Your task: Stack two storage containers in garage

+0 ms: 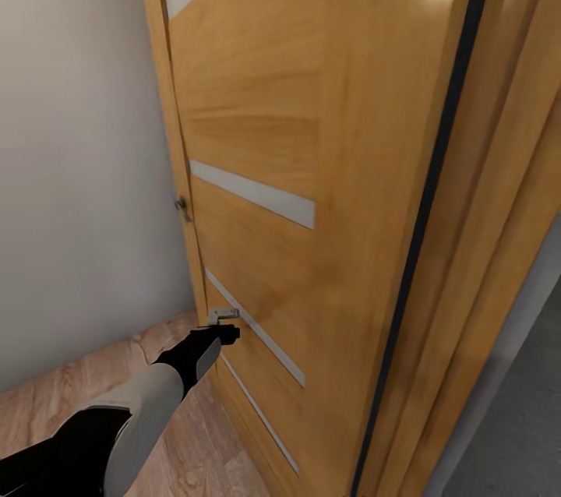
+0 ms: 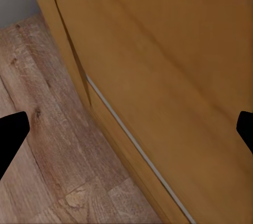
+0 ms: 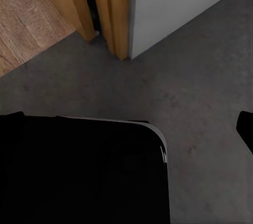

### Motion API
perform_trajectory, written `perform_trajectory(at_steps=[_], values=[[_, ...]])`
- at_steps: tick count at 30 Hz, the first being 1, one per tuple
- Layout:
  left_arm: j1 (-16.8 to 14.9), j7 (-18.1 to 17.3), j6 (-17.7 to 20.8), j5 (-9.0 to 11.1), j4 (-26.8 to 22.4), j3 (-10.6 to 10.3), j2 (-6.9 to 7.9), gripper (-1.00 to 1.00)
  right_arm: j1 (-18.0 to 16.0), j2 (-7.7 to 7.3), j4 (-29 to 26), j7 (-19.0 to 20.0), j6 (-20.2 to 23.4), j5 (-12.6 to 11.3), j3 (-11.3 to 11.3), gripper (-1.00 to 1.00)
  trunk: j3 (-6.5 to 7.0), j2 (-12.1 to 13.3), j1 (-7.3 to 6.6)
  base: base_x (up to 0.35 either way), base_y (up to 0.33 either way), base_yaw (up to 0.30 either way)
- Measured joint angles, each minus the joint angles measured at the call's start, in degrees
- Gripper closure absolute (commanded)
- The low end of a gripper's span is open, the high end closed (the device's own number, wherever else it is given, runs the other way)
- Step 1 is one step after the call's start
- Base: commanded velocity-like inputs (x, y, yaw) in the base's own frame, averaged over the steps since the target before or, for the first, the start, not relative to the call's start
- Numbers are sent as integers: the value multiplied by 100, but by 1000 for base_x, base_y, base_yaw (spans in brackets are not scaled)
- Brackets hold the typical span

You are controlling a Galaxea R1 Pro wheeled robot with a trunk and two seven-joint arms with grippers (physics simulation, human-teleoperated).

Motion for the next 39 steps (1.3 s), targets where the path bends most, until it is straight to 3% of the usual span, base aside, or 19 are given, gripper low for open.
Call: perform_trajectory(at_steps=[5,39], values=[[1,-2,1,-3,1,1,91,-100,0,0,0,0,1,0,0,-100,0,0,0,0,0,-177],[1,-3,2,-1,0,0,122,-100,0,0,1,0,7,0,1,-100,0,0,0,0,0,-22]])
